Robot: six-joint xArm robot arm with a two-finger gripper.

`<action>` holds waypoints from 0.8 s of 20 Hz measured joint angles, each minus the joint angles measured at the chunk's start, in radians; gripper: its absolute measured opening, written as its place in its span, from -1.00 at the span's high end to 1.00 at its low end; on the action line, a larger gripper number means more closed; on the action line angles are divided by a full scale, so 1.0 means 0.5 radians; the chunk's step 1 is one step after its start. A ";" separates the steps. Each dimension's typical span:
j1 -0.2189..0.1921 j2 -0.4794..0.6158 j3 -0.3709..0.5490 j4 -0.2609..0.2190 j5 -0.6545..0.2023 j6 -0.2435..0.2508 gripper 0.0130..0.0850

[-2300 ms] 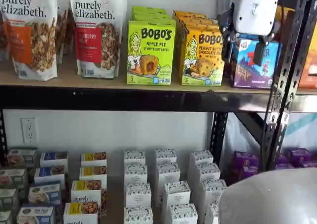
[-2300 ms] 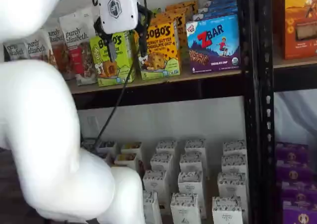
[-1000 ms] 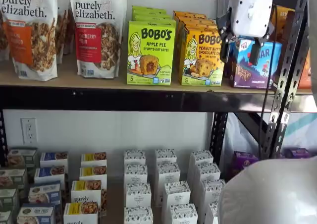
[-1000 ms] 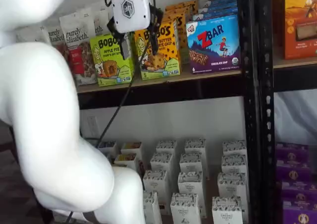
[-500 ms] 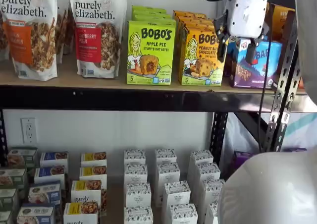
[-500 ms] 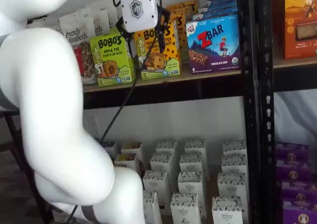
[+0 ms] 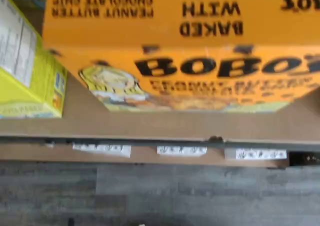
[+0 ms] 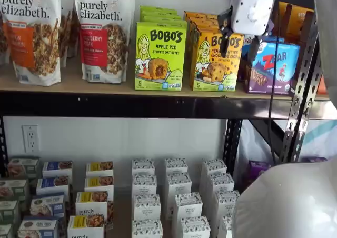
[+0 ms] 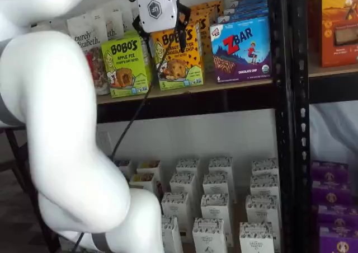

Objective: Pick up the orange box on the top shelf, the fifth box from the left

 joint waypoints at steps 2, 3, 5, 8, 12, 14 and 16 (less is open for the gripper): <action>0.034 0.016 -0.003 -0.017 -0.051 0.033 -1.00; 0.041 0.018 0.000 -0.016 -0.073 0.040 -1.00; 0.039 0.019 0.008 0.002 -0.111 0.038 -1.00; -0.004 0.009 0.017 0.064 -0.152 -0.007 -1.00; -0.104 -0.027 0.026 0.174 -0.212 -0.116 -1.00; -0.125 -0.008 -0.013 0.166 -0.162 -0.133 -1.00; -0.124 -0.001 -0.030 0.135 -0.142 -0.128 -1.00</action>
